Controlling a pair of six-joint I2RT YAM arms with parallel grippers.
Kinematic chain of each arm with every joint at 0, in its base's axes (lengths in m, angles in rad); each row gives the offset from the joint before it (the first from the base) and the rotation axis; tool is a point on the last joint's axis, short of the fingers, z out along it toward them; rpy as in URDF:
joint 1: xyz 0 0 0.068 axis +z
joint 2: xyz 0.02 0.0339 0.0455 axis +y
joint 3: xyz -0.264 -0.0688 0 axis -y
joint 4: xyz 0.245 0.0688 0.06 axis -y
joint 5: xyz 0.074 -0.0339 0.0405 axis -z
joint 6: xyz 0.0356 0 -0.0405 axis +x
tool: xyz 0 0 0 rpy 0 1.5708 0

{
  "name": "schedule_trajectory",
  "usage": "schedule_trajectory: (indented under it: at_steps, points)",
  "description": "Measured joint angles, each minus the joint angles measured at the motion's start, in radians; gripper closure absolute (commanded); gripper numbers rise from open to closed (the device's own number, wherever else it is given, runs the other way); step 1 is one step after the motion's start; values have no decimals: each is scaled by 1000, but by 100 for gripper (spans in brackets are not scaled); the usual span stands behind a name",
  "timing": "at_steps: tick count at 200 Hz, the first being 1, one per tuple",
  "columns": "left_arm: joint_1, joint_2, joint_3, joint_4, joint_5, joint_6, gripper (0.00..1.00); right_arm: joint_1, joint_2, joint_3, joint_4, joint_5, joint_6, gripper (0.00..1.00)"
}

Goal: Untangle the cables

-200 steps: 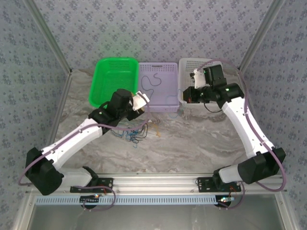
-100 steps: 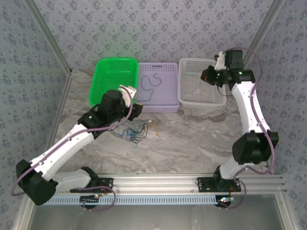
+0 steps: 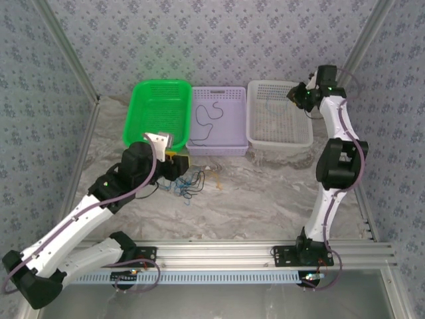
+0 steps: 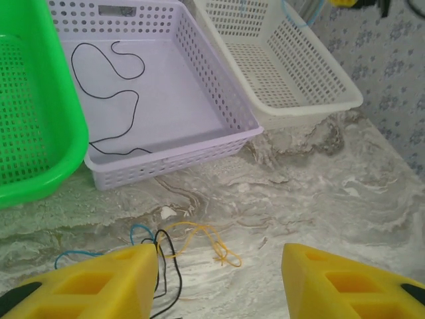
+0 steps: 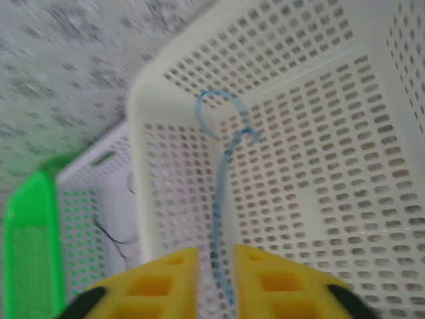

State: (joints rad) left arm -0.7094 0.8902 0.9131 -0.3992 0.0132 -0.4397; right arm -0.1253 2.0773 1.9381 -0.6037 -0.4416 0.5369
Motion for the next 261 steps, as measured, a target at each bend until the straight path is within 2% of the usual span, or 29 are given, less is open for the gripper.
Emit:
schedule_trajectory:
  at_steps: [16,28,61,104,131,156,182,200,243,261]
  points:
    - [0,-1,-16,-10,13,-35,48,6,13,-20,-21,1,-3,53]
    - [0,-1,-33,-21,24,-56,48,11,4,-47,-35,14,-11,49]
    - [0,1,-52,-46,36,-94,48,28,-116,-164,-70,73,-13,49]
    - [4,15,-52,-68,19,-154,47,95,-454,-344,-54,172,-38,52]
    - [66,28,-79,-80,23,-234,49,245,-695,-536,-1,237,-56,55]
    - [166,33,-153,-81,43,-313,51,491,-822,-738,52,325,-50,56]
    - [243,49,-232,-80,63,-371,47,735,-800,-900,87,403,-16,51]
    - [263,60,-272,-76,69,-390,45,845,-729,-939,97,440,-2,48]
    - [286,104,-330,-21,106,-420,45,917,-495,-885,138,460,-50,51]
    - [266,160,-331,27,124,-431,45,946,-401,-837,140,476,-82,57]
